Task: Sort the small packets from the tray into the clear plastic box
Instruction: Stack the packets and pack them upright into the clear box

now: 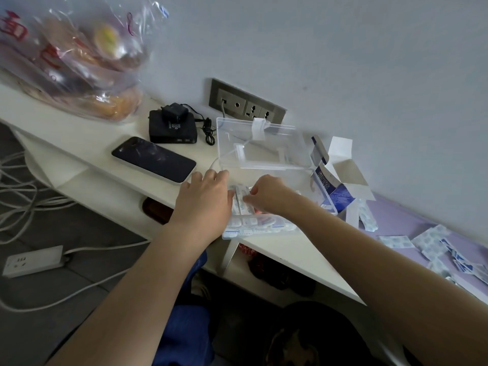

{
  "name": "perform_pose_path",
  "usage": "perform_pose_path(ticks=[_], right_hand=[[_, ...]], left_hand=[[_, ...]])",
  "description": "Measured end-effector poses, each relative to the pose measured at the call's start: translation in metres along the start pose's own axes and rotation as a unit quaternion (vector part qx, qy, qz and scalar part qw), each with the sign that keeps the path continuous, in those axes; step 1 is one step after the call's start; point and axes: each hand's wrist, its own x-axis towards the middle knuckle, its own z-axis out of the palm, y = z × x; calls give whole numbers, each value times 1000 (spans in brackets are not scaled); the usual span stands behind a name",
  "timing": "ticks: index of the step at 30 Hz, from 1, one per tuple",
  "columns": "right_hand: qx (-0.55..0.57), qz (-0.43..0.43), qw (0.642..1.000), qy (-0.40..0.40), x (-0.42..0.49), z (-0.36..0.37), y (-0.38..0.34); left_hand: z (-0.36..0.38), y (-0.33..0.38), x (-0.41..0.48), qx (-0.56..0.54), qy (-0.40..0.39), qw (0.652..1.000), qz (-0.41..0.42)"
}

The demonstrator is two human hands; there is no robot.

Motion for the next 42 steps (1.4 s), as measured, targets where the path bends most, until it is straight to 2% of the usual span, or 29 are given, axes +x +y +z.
perform_pose_path(ticks=[9,12,15,19,23,26,30,36,39,42], right_hand=[[5,-20,1000,16,-1,1,6],[-23,-19,999,35,-9,-2,9],[-86,-25,992,89,-26,-6,13],[-91,-79,974,193,-55,-10,32],[-112,-119,952,257,-73,-11,72],[-130,-165,925,317,-81,-7,110],[-191,-160,917,313,-94,-7,155],[-183,-71,943,268,-107,-8,224],[-171,-12,957,234,-109,-5,264],[-106,82,964,229,-105,-2,300]], left_hand=[[1,0,0,8,4,1000,1],[2,0,0,19,14,1000,0],[3,3,-1,39,23,999,-6],[2,15,-3,80,52,995,0],[8,44,-13,88,86,991,60],[20,70,-19,95,68,987,108],[31,97,-22,132,30,982,130],[48,144,-24,104,93,966,216],[62,168,-27,84,76,956,270],[80,185,-22,77,43,950,300]])
